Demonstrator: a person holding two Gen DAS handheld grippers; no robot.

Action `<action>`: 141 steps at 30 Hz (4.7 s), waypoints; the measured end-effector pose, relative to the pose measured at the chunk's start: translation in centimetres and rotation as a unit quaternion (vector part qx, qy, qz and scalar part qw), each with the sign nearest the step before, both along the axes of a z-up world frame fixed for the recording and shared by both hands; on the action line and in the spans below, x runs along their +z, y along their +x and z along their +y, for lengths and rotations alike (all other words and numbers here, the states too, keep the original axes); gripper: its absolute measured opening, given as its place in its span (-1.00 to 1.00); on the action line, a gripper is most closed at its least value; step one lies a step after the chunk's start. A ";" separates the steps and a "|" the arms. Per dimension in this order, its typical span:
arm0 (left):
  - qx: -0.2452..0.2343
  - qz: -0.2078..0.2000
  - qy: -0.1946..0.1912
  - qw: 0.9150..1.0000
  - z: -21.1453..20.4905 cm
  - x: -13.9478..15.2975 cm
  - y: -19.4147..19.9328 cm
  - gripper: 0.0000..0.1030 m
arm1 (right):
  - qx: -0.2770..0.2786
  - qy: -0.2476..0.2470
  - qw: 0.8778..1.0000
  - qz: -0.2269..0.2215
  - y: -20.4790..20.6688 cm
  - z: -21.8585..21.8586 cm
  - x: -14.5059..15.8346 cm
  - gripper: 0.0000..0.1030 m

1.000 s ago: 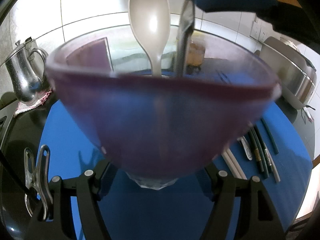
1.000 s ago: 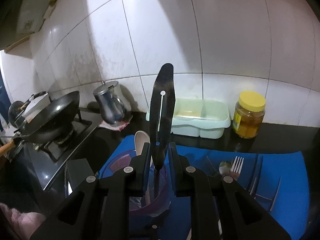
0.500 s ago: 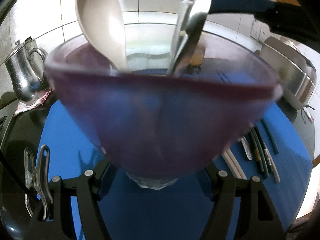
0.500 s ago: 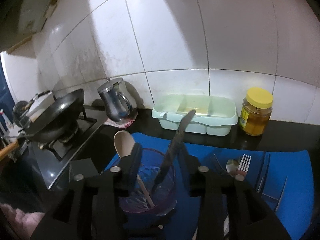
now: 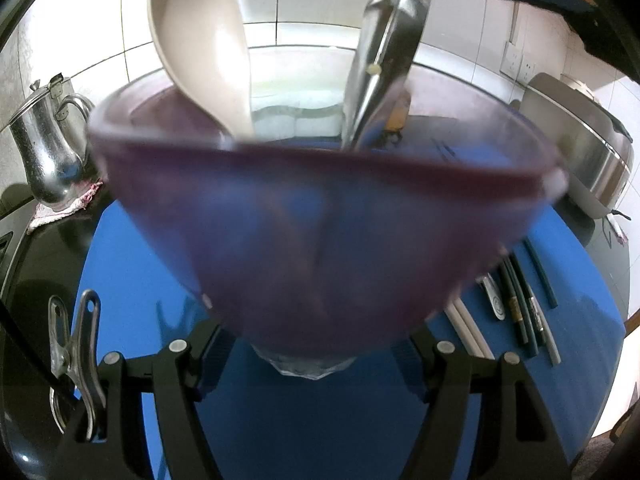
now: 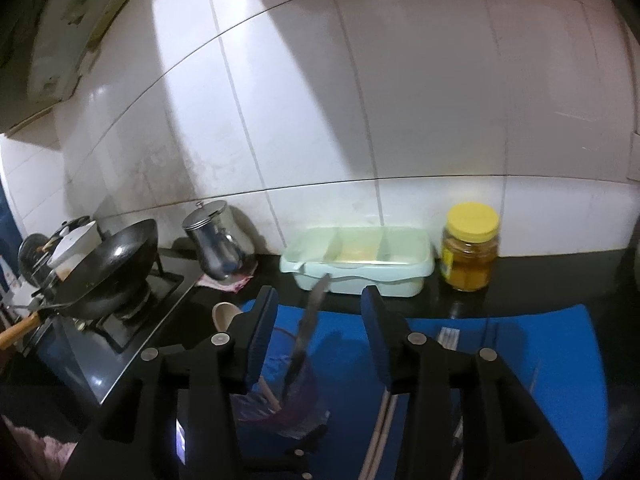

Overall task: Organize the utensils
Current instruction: 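Move the right tool back over the utensils toward the thin dark tool, then grasp the thin dark utensil with the right tool and lift it, then carry the thin utensil to the glass cup, lower it in, open the right tool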

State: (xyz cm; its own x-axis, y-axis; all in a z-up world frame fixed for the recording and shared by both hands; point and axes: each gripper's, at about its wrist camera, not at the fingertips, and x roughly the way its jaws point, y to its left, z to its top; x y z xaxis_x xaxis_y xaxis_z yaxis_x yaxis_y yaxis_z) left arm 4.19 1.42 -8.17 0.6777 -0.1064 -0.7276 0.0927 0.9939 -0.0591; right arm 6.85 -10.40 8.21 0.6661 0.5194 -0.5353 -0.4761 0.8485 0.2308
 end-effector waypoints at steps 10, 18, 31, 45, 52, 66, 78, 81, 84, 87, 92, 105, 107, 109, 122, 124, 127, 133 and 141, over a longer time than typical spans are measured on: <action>0.000 0.001 0.000 1.000 0.3 0.0 -0.4 0.44 | -0.064 -0.014 0.997 0.026 0.3 -4.5 -1.6 -0.11; 0.000 0.003 0.001 1.000 0.5 -0.1 -0.4 0.44 | -0.117 -0.041 0.990 0.068 0.6 -8.1 -4.0 -0.11; 0.000 0.007 0.001 1.000 0.5 -0.2 0.3 0.44 | -0.196 -0.077 0.965 0.153 2.0 -13.1 -9.4 -0.11; 0.000 0.009 0.001 1.000 0.5 -0.1 0.5 0.44 | -0.206 -0.117 0.943 0.234 4.2 -14.7 -14.2 -0.26; 0.000 0.009 0.000 1.000 0.5 -0.1 0.5 0.43 | -0.186 -0.178 0.937 0.238 5.5 -13.5 -14.8 -0.57; 0.000 0.009 0.000 1.000 0.5 -0.1 0.5 0.43 | -0.094 -0.243 0.929 0.263 4.2 -12.9 -14.4 -0.84; 0.000 0.010 0.001 1.000 0.5 -0.1 0.5 0.43 | -0.048 -0.264 0.905 0.329 6.2 -12.7 -13.9 -0.83; 0.000 0.010 0.001 1.000 0.5 -0.1 0.5 0.43 | -0.046 -0.263 0.904 0.333 6.5 -12.4 -13.8 -0.83; 0.000 0.010 0.000 1.000 0.5 -0.1 0.6 0.43 | -0.050 -0.257 0.908 0.327 6.5 -12.3 -13.7 -0.85; 0.000 0.010 0.000 1.000 0.5 -0.1 0.5 0.43 | -0.069 -0.227 0.916 0.323 5.9 -13.3 -13.5 -0.85; -0.001 0.010 0.000 1.000 0.5 -0.1 0.6 0.43 | -0.088 -0.171 0.936 0.295 4.1 -14.3 -11.4 -0.85; -0.001 0.011 0.001 1.000 0.1 0.0 1.0 0.43 | -0.091 -0.019 0.978 0.189 0.6 -12.4 -5.4 -0.85; -0.001 0.011 0.001 1.000 0.2 0.0 0.9 0.43 | -0.085 0.000 0.981 0.175 0.3 -11.8 -4.6 -0.85; -0.001 0.011 0.001 1.000 0.2 0.0 0.9 0.43 | -0.080 0.015 0.984 0.161 0.2 -11.1 -4.1 -0.85; -0.001 0.012 0.002 1.000 0.2 0.0 0.9 0.43 | -0.031 0.068 0.993 0.089 0.0 -6.0 -1.3 -0.85; -0.001 0.012 0.002 1.000 0.2 0.0 0.9 0.43 | -0.022 0.069 0.994 0.078 0.1 -5.0 -0.9 -0.85; -0.001 0.013 0.002 1.000 0.3 0.0 0.8 0.43 | -0.011 0.074 0.995 0.067 0.1 -3.9 -0.4 -0.85; -0.001 0.013 0.002 1.000 0.3 0.0 0.8 0.43 | 0.006 0.084 0.995 0.056 0.5 -2.2 0.1 -0.85; 0.000 0.013 0.002 1.000 0.2 0.0 0.9 0.43 | 0.025 0.092 0.995 0.041 1.1 -0.2 0.3 -0.85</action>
State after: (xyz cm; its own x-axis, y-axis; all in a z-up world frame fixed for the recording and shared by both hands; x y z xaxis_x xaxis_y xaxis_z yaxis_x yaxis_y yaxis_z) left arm 5.05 1.63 -8.17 0.6579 -0.1036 -0.7459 0.0921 0.9941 -0.0568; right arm 7.95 -10.57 8.52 0.5951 0.6443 -0.4803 -0.4892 0.7646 0.4196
